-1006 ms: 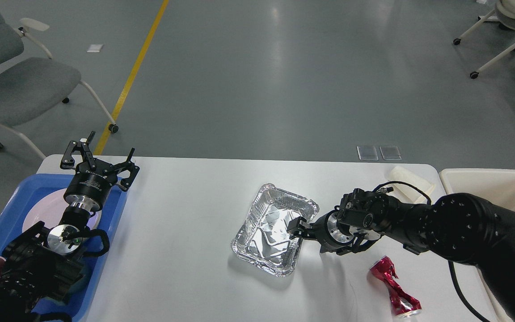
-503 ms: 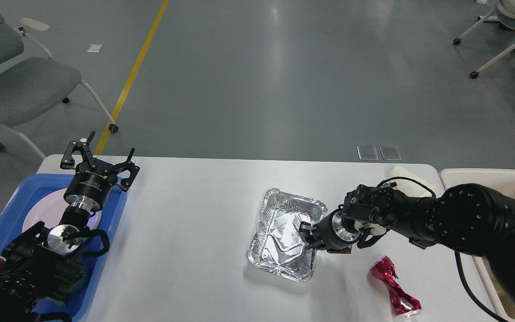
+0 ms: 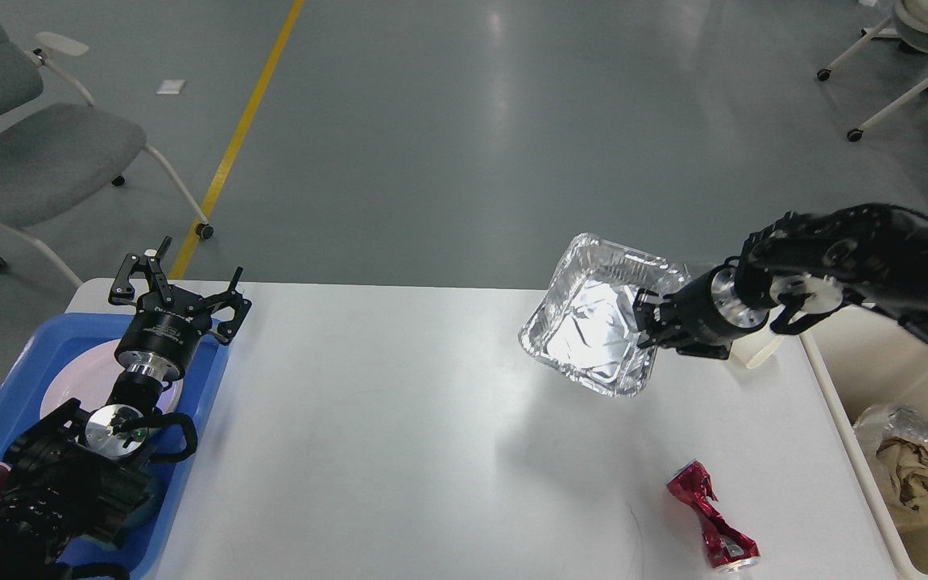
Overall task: Tidy desktop
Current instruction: 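Grasp the foil tray rim and carry it into the bin, then lift the right gripper and lower it onto the red can, then grasp the red can and carry it into the white bin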
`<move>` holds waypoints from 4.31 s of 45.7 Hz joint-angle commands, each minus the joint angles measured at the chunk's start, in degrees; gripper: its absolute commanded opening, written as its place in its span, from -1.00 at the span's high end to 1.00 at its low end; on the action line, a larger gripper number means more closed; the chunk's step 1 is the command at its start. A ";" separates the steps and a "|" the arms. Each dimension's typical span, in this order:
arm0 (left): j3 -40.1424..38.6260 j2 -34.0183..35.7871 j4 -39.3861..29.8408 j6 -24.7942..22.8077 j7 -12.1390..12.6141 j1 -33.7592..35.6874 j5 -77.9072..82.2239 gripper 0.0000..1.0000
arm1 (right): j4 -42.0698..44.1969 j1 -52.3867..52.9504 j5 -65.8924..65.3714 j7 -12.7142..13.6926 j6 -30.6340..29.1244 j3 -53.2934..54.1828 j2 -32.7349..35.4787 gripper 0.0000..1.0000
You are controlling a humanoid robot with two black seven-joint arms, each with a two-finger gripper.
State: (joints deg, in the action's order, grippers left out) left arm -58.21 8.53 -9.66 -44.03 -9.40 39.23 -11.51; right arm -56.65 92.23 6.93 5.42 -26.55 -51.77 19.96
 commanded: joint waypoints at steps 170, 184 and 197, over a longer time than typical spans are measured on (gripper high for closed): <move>0.03 0.00 -0.01 -0.09 0.00 -0.03 0.00 -0.93 | -2.59 -11.10 -28.89 -0.05 -12.65 -9.14 -10.12 -1.00; 0.03 0.00 -0.01 -0.09 0.00 -0.03 0.00 -0.93 | 1.45 -18.22 -31.63 -0.05 -9.40 -9.14 -11.00 -1.00; -0.06 0.00 0.08 -0.09 0.00 -0.03 0.00 -0.93 | 1.45 -19.28 -32.76 -0.23 -0.53 -9.14 -11.00 -0.54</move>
State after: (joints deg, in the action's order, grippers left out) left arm -58.23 8.53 -9.67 -44.12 -9.40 39.20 -11.51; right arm -55.13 73.23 -24.72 5.34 -30.19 -60.82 8.96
